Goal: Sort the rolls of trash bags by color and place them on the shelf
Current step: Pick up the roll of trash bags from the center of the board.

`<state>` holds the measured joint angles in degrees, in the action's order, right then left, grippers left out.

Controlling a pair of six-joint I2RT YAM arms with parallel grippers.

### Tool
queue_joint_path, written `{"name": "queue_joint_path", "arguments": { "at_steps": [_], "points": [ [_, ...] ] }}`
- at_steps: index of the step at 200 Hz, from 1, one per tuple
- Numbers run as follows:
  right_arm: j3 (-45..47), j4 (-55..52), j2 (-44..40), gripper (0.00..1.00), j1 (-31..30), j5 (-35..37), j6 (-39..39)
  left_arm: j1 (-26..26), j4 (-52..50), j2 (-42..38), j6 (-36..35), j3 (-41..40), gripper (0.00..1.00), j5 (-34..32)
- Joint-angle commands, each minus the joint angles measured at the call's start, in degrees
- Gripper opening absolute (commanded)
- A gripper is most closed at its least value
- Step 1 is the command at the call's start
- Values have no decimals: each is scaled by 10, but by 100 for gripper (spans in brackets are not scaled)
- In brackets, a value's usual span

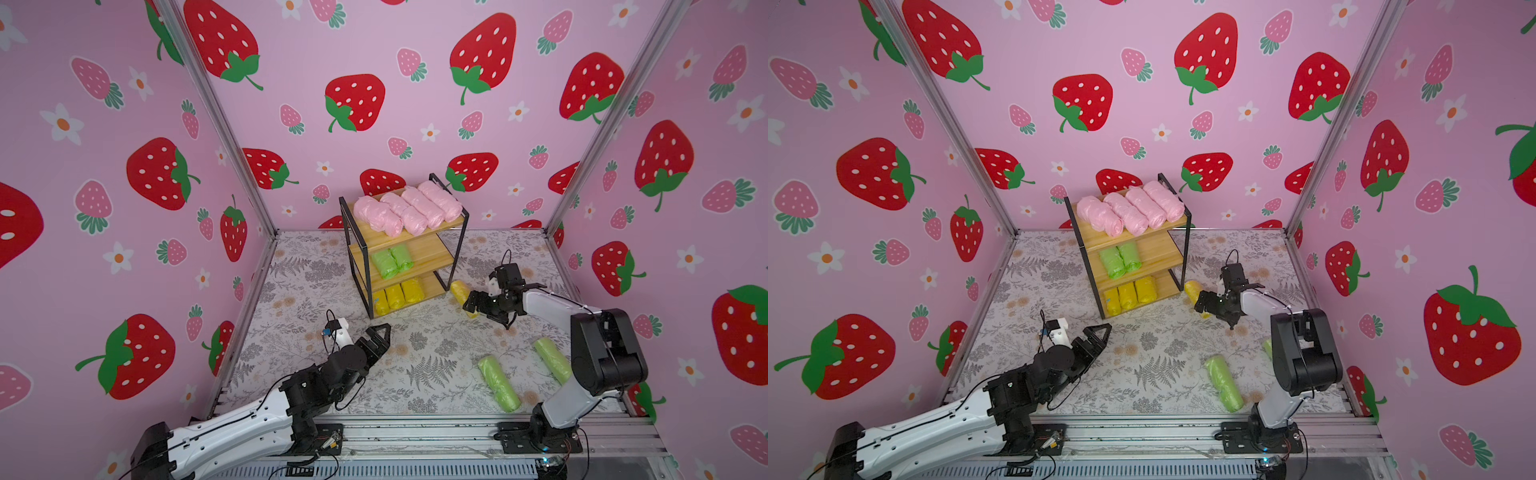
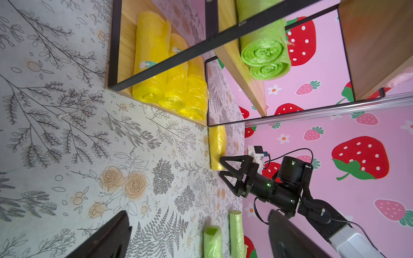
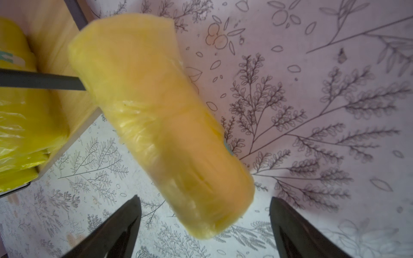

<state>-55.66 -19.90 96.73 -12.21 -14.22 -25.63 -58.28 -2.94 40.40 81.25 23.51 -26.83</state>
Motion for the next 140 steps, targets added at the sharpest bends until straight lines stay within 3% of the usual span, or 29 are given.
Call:
{"name": "queue_joint_path", "arguments": {
  "at_steps": [1, 61, 121, 140],
  "points": [
    [-21, -3, 19, 95, 1, 18, 8, 2, -5, -14, -5, 16, 100, -6],
    [-36, 5, 51, 91, 1, 9, -1, 4, -13, -42, 11, -5, 100, -15],
    [-17, 14, 62, 81, -3, 3, -9, 5, -12, -47, 27, -20, 100, -16],
    [-13, 18, 65, 73, -4, -4, -13, 6, -12, -45, 31, -23, 100, -13]
  ]
}}
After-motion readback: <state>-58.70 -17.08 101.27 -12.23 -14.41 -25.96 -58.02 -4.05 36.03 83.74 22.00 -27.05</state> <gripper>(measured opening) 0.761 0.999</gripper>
